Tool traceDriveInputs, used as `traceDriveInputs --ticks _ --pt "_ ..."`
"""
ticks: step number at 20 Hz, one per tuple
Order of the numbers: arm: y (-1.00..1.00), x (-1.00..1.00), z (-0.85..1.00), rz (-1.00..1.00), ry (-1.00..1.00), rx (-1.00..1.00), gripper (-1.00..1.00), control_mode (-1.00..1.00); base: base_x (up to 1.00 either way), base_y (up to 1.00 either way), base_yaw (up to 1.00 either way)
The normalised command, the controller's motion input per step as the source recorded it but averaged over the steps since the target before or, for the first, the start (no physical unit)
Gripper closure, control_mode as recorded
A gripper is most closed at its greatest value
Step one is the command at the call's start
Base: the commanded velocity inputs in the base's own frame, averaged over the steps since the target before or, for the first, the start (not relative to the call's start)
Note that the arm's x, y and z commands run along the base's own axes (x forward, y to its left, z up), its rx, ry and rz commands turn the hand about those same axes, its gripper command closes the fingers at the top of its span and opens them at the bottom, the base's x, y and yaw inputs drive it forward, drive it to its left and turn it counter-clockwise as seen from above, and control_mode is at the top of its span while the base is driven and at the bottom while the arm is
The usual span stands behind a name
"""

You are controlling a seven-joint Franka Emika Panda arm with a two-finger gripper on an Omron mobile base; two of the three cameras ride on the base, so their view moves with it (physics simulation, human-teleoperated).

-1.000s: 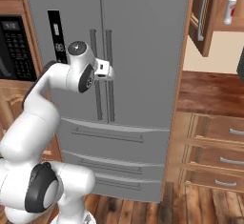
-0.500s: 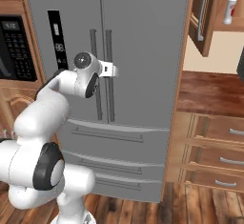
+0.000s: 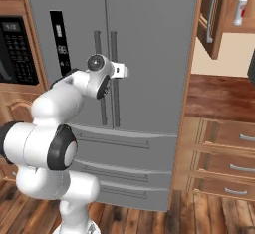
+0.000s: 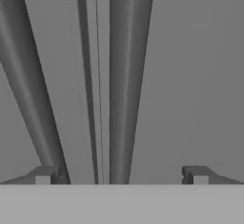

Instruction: There is a bowl on the dining counter. Grab a lemon wedge from the fridge and place it in the bowl. Then get the liquor bottle and glass cup from the cabinet and place them next to the bowl.

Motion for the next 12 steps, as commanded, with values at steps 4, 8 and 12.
traceDriveInputs --ticks 4,8,12 --pt "-0.02 0.47 0.0 0.0 0.0 0.0 -1.0 -1.0 0.0 0.0 0.0" --pt "0.0 0.44 0.0 0.0 0.0 0.0 -1.0 -1.0 0.0 0.0 0.0" --pt "0.0 0.42 0.0 0.0 0.0 0.0 -1.0 -1.0 0.0 0.0 0.0"
